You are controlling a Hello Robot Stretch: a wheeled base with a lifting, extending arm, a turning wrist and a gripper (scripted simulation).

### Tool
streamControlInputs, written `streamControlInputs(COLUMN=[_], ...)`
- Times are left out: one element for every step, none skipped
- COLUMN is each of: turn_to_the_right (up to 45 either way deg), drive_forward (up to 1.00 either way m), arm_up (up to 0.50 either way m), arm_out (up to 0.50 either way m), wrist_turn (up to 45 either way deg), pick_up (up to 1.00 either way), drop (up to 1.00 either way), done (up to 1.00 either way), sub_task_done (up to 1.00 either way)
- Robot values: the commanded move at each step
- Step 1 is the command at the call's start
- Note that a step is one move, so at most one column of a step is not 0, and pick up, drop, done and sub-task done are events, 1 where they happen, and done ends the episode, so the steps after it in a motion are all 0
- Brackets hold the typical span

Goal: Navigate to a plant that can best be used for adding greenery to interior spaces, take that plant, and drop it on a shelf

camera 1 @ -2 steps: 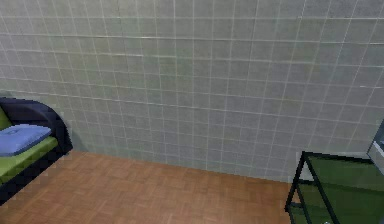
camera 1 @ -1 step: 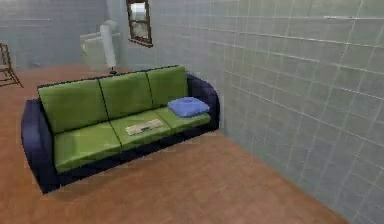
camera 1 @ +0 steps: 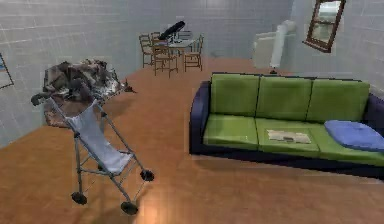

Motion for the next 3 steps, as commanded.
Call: streamControlInputs(turn_to_the_right=[-45.0,-39.0,0.0], drive_forward=[0.00,0.00,1.00], arm_up=[0.00,0.00,0.00], arm_out=[0.00,0.00,0.00], wrist_turn=[0.0,0.0,0.0], pick_up=[0.00,0.00,0.00], drop=[0.00,0.00,0.00], done=[0.00,0.00,0.00], sub_task_done=[0.00,0.00,0.00])
